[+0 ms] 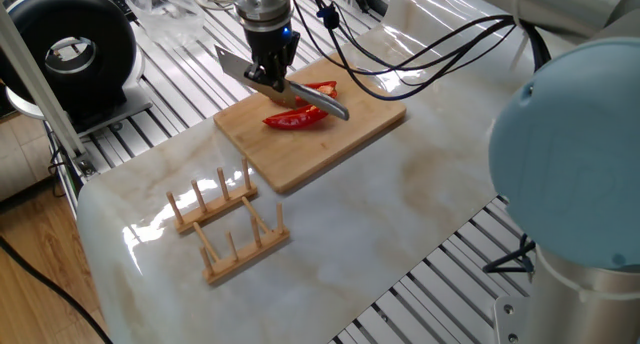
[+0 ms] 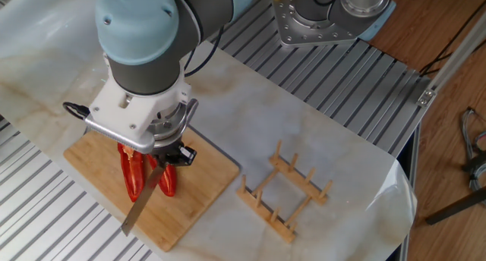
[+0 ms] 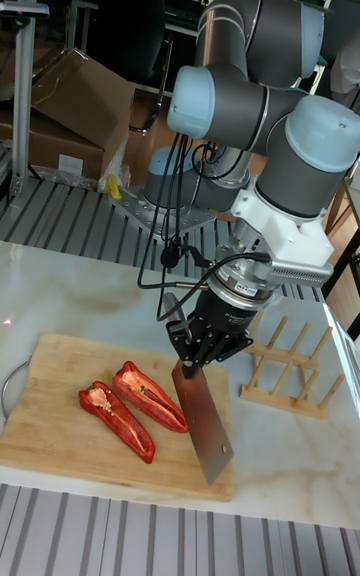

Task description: Chop the chili peppers

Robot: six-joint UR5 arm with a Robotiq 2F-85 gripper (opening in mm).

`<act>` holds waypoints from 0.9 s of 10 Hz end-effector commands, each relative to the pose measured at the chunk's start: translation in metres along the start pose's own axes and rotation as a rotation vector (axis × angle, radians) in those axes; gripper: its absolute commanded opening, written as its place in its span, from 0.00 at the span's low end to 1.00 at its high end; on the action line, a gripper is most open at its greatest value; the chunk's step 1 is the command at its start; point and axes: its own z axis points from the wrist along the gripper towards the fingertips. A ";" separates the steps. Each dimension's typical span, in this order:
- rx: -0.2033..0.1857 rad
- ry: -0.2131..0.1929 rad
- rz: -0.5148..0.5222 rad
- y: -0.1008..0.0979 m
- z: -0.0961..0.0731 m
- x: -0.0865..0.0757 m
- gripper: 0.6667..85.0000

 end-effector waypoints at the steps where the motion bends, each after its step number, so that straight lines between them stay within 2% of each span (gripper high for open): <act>1: -0.055 0.007 0.023 0.013 -0.002 0.002 0.01; 2: -0.037 -0.004 0.024 0.008 -0.002 -0.001 0.01; 5: -0.036 -0.015 0.049 0.003 0.019 -0.024 0.01; 7: -0.036 0.007 0.032 0.002 0.025 -0.023 0.01; 9: -0.038 0.021 0.022 0.002 0.020 -0.016 0.01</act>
